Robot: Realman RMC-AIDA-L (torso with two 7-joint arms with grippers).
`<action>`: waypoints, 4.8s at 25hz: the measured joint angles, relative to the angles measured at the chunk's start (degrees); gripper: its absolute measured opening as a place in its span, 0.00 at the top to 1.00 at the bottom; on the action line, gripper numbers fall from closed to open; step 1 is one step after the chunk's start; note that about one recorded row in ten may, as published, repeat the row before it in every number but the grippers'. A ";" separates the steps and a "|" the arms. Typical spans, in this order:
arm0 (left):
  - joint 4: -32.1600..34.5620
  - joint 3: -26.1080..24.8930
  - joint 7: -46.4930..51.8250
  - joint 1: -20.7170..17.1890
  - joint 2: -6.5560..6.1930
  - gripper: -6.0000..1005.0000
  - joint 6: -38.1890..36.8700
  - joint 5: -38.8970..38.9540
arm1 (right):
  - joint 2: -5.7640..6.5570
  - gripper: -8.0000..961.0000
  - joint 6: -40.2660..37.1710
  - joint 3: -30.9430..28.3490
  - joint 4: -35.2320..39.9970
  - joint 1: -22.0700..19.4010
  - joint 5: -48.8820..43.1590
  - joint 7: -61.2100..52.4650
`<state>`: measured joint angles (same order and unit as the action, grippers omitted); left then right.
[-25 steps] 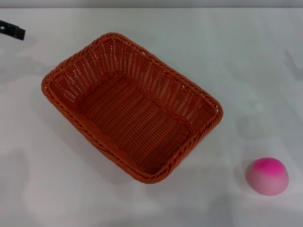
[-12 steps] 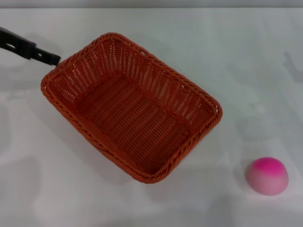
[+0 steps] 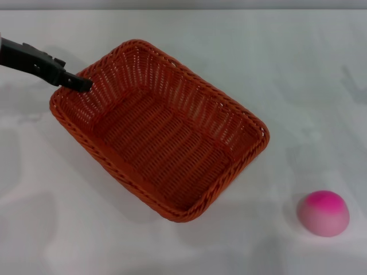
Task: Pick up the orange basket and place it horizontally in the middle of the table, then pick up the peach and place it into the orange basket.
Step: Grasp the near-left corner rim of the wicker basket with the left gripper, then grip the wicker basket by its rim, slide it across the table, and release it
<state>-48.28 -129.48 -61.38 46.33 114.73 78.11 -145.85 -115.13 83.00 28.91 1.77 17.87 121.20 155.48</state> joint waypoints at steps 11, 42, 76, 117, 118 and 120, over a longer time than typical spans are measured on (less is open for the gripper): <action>6.16 0.19 -2.32 3.12 0.05 0.12 -2.79 0.74 | 0.00 0.12 -0.22 0.01 -0.29 -0.20 0.14 0.11; 7.01 4.00 -0.09 3.74 1.55 0.76 -3.13 0.49 | -0.08 0.12 0.39 0.01 -0.28 -0.27 0.00 0.09; -9.75 3.71 23.63 -2.54 2.03 0.84 7.30 6.92 | -0.09 0.12 -0.09 0.41 0.53 0.59 -0.31 0.53; -2.36 7.64 56.23 1.91 4.32 0.83 -1.34 6.65 | 0.07 0.12 -0.52 0.80 2.04 -0.36 -0.44 3.08; -2.23 7.95 56.63 1.79 4.38 0.83 -1.51 6.82 | 0.07 0.12 -0.48 0.80 2.10 -0.41 -0.44 3.08; -1.83 8.52 57.23 1.71 4.43 0.83 -1.93 6.94 | 0.09 0.12 -0.46 0.80 2.13 -0.45 -0.44 3.15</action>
<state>-50.11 -120.96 -4.15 48.04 119.16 76.18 -138.91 -115.05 82.54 29.71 3.90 17.41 120.76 158.63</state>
